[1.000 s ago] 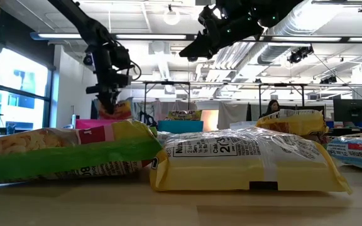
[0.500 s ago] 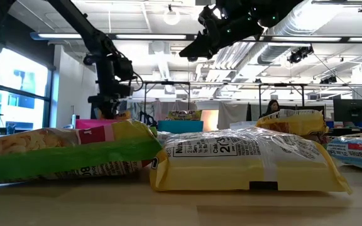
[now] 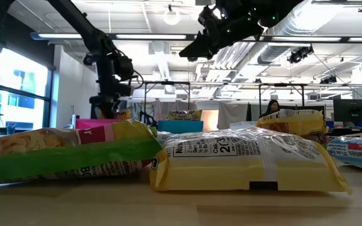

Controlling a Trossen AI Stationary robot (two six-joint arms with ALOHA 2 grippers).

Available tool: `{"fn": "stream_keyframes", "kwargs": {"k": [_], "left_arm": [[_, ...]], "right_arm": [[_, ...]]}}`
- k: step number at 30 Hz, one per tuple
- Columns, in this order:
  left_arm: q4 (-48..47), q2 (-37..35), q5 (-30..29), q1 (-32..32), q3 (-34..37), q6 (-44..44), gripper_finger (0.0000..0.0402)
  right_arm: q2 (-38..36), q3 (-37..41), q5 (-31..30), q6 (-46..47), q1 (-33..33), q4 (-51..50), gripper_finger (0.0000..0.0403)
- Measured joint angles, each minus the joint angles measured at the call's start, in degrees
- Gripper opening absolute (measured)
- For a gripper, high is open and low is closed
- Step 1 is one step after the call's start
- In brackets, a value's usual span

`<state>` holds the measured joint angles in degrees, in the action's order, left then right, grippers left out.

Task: Sort Maruchan noodles
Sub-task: Put the top blue noodle pack into the red bin

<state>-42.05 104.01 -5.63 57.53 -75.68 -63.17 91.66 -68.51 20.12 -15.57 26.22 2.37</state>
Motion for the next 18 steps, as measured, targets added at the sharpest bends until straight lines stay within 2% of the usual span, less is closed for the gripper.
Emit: {"fn": "stream_keyframes", "kwargs": {"k": [4,9,14,18], "left_arm": [[0.1,0.0,-1.4,-0.6,0.0,0.2,0.0134],[0.6,0.0,-1.9,-1.1,0.0,5.0,0.0140],[1.0,0.0,-3.7,-1.1,0.0,7.7,0.0169],[0.0,0.0,-4.0,-1.3,0.0,6.5,0.0194]], "right_arm": [[0.0,0.0,0.0,0.1,0.0,0.0,0.0002],[0.0,0.0,0.3,0.1,0.0,0.0,0.0002],[0.0,0.0,0.3,0.1,0.0,-0.2,0.0002],[0.0,0.0,0.3,0.1,0.0,-1.0,0.0002]]}}
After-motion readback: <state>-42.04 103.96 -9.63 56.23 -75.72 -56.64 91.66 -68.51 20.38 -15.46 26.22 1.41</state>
